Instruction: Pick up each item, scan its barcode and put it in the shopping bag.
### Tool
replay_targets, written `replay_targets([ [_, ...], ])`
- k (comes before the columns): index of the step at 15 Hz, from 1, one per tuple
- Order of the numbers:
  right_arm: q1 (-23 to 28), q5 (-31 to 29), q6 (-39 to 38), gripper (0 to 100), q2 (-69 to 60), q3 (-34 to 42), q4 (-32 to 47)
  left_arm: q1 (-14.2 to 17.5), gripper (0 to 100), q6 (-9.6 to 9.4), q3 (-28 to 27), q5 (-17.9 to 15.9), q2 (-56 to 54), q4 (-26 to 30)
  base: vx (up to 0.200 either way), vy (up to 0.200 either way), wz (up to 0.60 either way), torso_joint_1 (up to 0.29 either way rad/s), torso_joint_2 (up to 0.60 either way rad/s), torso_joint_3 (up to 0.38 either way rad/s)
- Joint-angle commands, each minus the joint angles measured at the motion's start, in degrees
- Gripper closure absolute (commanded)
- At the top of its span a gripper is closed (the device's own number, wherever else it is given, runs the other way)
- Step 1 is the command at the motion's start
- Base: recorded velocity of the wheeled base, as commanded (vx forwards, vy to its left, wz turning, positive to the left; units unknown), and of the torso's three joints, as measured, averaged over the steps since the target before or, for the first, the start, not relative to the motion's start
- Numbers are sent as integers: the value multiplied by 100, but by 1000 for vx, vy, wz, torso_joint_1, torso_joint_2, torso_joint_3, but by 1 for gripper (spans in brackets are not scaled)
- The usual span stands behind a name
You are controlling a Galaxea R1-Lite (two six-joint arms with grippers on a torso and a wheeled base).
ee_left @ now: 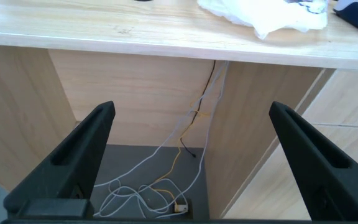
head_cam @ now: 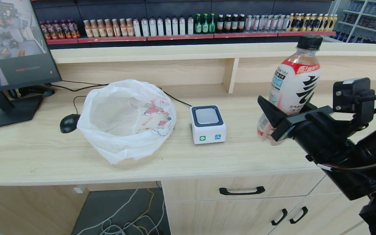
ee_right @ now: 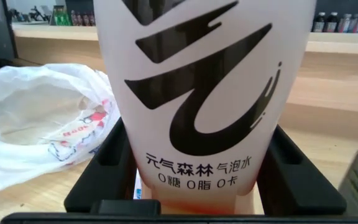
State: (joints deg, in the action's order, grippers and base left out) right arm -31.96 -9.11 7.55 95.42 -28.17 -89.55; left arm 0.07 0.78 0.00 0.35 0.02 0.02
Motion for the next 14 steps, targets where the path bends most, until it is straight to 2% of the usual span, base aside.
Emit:
replay_targets([
  [1, 15, 5, 1, 100, 30, -101, -45, 1, 0, 1, 0, 0, -2, -2, 0, 200, 0, 17, -2, 2],
  [9, 24, 5, -104, 100, 74, -162, -45, 1, 0, -16, 0, 0, -2, -2, 0, 200, 0, 0, 2, 1],
  [12, -82, 23, -8, 100, 21, -136, -45, 1, 0, -8, 0, 0, -2, -2, 0, 0, 0, 0, 0, 0],
  [14, -258, 67, 45, 100, 65, -400, -45, 1, 0, -8, 0, 0, -2, -2, 0, 0, 0, 0, 0, 0],
])
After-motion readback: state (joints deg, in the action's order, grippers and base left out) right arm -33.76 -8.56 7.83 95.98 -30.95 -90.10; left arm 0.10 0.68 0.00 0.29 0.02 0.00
